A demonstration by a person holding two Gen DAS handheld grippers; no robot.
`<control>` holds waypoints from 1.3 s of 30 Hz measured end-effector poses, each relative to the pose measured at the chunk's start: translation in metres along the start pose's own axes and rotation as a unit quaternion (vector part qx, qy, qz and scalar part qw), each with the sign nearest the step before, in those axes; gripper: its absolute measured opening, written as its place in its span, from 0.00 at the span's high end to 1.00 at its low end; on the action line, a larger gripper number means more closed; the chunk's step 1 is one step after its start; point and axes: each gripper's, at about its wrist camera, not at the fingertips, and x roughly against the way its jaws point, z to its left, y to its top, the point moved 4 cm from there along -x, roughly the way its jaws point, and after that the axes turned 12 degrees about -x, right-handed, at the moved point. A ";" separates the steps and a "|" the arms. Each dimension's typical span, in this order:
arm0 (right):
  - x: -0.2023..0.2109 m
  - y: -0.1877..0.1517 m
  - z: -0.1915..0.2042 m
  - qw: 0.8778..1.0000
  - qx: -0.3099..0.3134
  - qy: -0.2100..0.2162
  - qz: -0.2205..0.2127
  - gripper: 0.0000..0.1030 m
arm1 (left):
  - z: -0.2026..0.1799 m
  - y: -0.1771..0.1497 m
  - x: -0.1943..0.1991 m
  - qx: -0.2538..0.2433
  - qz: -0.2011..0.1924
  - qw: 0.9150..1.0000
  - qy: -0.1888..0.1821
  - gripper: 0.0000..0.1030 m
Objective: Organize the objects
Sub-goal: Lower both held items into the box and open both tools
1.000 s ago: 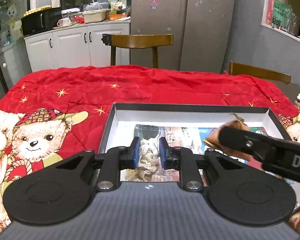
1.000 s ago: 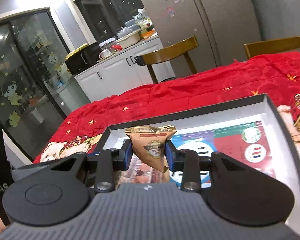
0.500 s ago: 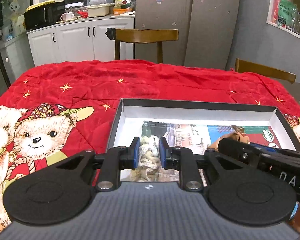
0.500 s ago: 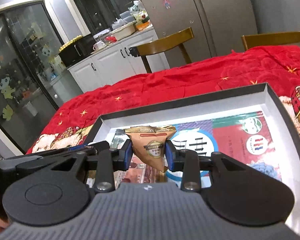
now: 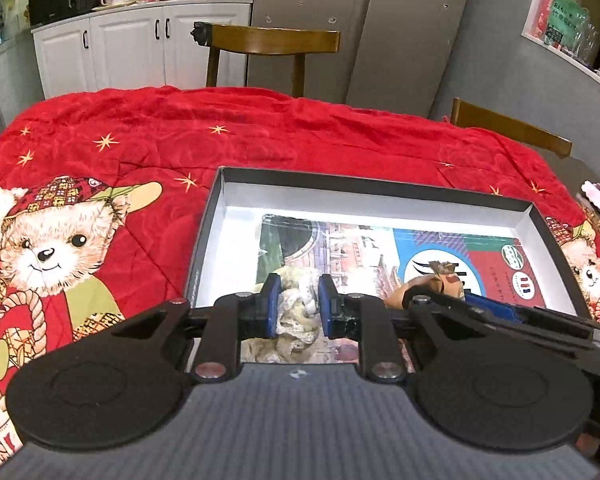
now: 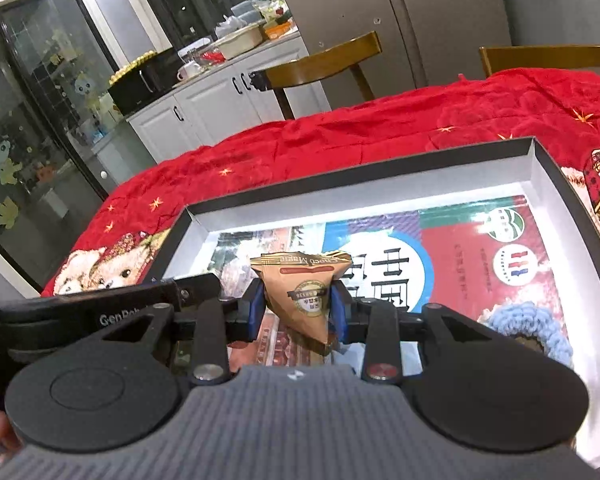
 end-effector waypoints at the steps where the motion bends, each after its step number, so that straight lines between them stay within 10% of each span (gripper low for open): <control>1: -0.001 -0.001 0.000 1.000 0.001 -0.002 0.002 0.63 | 0.000 0.000 0.000 0.001 -0.001 1.000 0.006 0.76; 34: -0.005 -0.007 -0.002 1.000 -0.002 0.000 0.010 0.60 | -0.003 -0.002 -0.002 -0.012 -0.005 0.999 0.033 0.76; 39: -0.002 -0.004 -0.003 1.000 -0.013 0.021 0.019 0.45 | -0.001 -0.001 -0.002 -0.009 -0.005 1.000 0.026 0.74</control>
